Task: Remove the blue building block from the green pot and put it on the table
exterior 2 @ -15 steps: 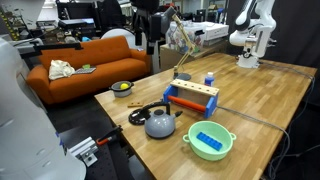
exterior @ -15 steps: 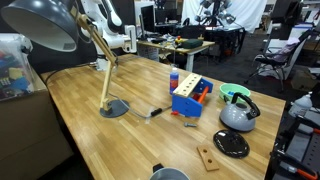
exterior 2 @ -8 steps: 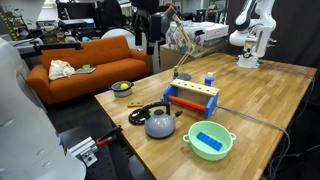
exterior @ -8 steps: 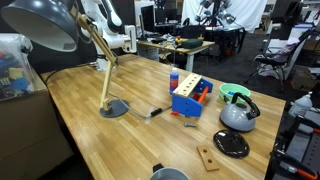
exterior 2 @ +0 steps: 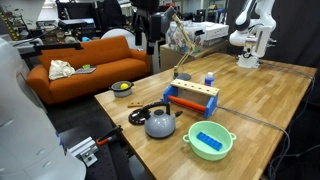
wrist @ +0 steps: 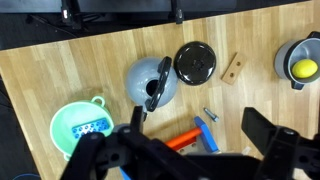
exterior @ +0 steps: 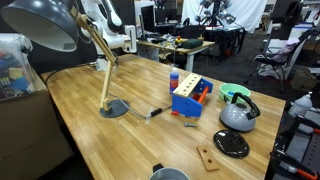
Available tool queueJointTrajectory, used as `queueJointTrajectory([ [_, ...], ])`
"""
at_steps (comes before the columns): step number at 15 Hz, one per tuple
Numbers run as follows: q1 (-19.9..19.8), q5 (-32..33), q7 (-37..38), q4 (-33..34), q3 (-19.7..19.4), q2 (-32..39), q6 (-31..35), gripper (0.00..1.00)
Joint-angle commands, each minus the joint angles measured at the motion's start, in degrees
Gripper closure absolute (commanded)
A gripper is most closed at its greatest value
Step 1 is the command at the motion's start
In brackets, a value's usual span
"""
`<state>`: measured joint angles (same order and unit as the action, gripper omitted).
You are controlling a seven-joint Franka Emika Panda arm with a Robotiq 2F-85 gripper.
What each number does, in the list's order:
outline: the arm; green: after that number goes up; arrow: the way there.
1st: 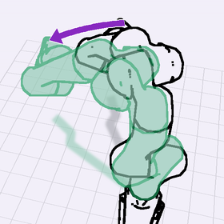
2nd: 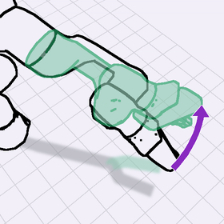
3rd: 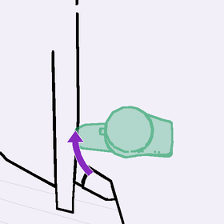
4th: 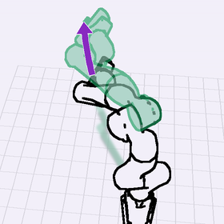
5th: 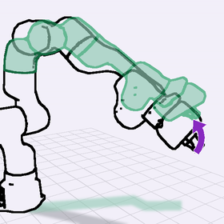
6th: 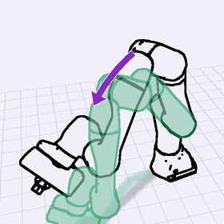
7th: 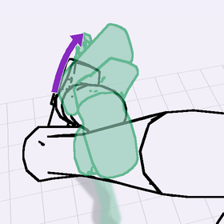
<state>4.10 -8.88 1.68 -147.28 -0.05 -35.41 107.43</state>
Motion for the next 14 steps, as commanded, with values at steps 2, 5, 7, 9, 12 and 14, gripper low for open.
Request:
queueJointTrajectory([
  [2,-0.6,-0.3,-0.3,0.1,0.5,0.0,-0.2,0.00],
  [5,-0.6,-0.3,-0.3,0.1,0.5,0.0,-0.2,0.00],
  [7,-0.6,-0.3,-0.3,0.1,0.5,0.0,-0.2,0.00],
  [9,-0.6,-0.3,-0.3,0.1,0.5,0.0,-0.2,0.00],
  [12,-1.9,-0.8,1.5,2.1,-0.2,3.0,0.5,0.00],
  [14,-3.5,-1.2,3.6,3.8,-1.0,6.3,1.6,0.00],
])
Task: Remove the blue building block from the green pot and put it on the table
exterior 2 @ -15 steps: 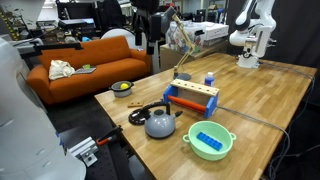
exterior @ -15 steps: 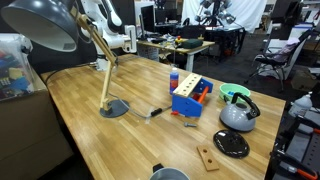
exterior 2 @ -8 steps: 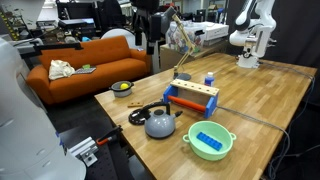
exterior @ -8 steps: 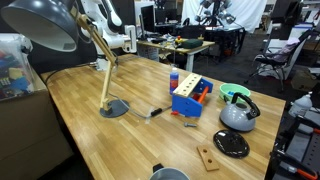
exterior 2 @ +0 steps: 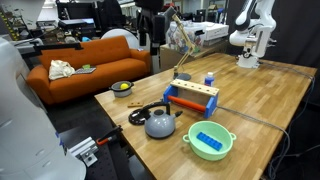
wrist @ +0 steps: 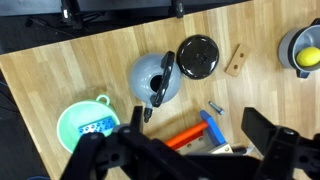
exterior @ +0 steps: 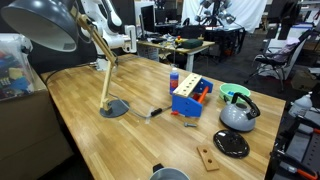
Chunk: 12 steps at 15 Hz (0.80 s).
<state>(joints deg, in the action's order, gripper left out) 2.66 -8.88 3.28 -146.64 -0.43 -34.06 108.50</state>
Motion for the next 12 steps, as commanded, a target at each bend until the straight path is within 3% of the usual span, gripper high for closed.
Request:
queueJointTrajectory([
  [1,-2.9,-1.2,2.9,4.0,-0.9,7.0,1.5,0.00],
  [5,-5.9,0.7,6.6,7.1,-1.8,14.8,6.1,0.00],
  [6,-5.0,0.1,4.3,4.7,-1.8,11.7,5.8,0.00],
  [12,-5.1,0.1,4.4,5.1,-1.7,12.3,6.0,0.00],
])
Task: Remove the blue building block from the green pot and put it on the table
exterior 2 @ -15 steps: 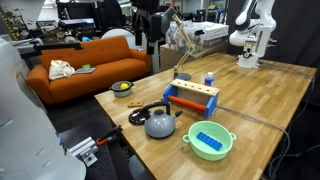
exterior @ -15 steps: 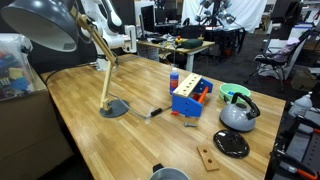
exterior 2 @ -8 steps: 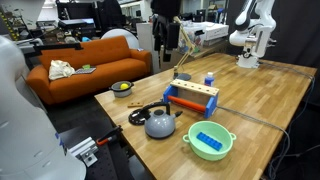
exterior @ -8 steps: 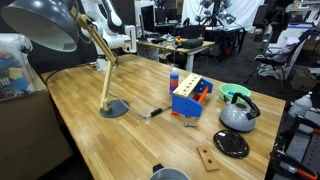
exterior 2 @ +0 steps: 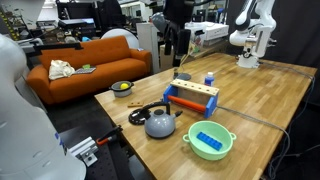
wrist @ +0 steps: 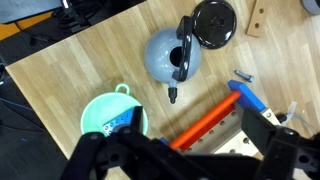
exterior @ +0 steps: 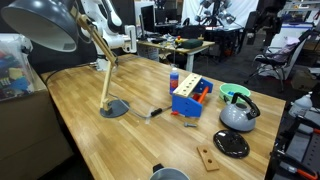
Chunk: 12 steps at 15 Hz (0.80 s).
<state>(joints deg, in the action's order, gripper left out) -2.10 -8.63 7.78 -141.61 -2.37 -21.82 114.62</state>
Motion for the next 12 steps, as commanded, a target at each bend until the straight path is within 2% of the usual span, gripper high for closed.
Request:
queueJointTrajectory([
  [1,-0.3,-0.1,-0.1,0.0,0.3,0.0,-0.1,0.00],
  [4,-0.7,-0.5,1.4,0.5,0.3,1.0,0.6,0.00],
  [12,-5.5,-0.1,20.8,2.9,-0.2,9.3,8.7,0.00],
])
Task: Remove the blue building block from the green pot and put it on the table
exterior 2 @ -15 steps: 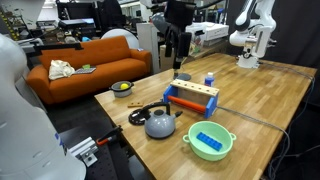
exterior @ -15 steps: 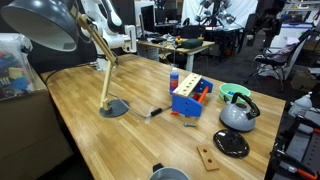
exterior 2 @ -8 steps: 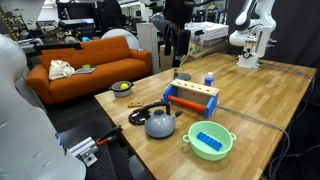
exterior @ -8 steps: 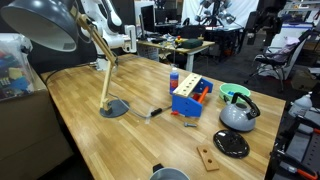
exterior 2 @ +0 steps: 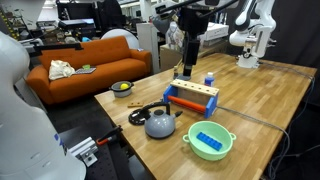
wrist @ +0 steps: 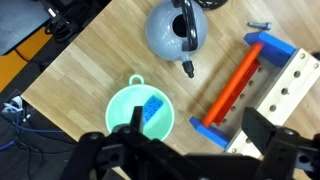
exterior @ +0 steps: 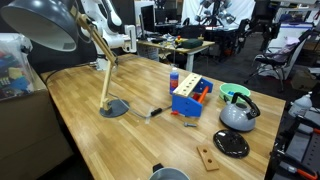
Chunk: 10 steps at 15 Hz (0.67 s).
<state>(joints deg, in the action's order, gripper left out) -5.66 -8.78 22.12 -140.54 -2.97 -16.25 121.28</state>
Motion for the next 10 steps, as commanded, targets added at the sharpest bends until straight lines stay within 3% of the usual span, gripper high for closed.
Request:
queueJointTrajectory([
  [1,-2.5,0.6,9.2,1.9,0.3,4.9,3.8,0.00],
  [3,-3.4,1.2,14.5,2.1,0.1,7.6,6.7,0.00],
  [4,-3.4,1.5,15.1,1.8,-0.2,8.6,9.2,0.00],
  [5,-2.6,0.6,12.0,0.9,-0.6,6.9,7.0,0.00],
  [10,-2.6,0.7,14.1,1.5,-0.7,8.6,9.1,0.00],
])
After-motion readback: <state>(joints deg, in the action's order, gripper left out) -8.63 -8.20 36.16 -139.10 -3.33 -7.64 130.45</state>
